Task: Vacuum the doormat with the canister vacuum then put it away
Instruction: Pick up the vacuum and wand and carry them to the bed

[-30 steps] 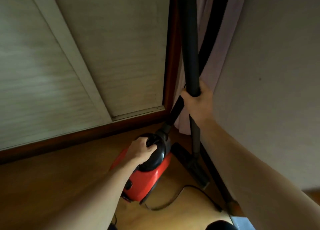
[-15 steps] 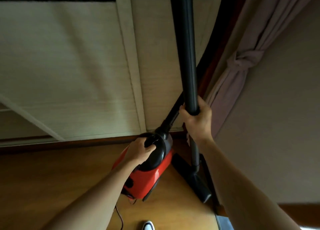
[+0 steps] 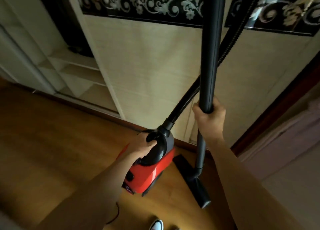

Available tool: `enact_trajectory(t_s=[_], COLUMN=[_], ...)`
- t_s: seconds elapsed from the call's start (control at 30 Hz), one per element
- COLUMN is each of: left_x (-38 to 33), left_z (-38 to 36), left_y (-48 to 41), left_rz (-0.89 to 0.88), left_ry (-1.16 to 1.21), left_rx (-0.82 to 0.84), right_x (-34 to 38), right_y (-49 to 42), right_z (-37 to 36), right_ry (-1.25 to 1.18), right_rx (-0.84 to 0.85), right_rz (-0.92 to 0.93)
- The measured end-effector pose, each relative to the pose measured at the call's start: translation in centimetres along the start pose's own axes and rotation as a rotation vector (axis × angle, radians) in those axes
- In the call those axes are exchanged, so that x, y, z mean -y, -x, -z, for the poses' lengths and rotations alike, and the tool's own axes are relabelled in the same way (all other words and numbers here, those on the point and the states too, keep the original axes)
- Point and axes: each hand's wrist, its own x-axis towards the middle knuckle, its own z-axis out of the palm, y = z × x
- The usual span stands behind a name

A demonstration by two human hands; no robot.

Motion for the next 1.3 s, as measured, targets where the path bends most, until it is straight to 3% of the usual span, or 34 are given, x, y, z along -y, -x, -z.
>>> enact_trajectory(t_s=[0.43,0.7,0.97,1.3], left_x=[9.9,19.4,29.0,39.8], left_z=[10.3,17.6,28.8,43.2], left_y=[7.4,7.9,5.0,0.6], left_rz=[0.210,0.452,0.539,0.623], left_ry=[-0.022,0.166,0.284,0.299], left_rx=[-0.406,-0.557,-0.663,-0.855], right_x=[3.3,5.3,9.3,13.4], right_y=[2.2,5.1,7.1,8.0], right_z=[-17.1,-30.4,-47.9,-67.8], right_ry=[-0.191,-0.260,-0.232,-0.259], right_rx=[0.441,0.670,0.767,0.925], right_rz=[0.050,0.068,0.191,0.177])
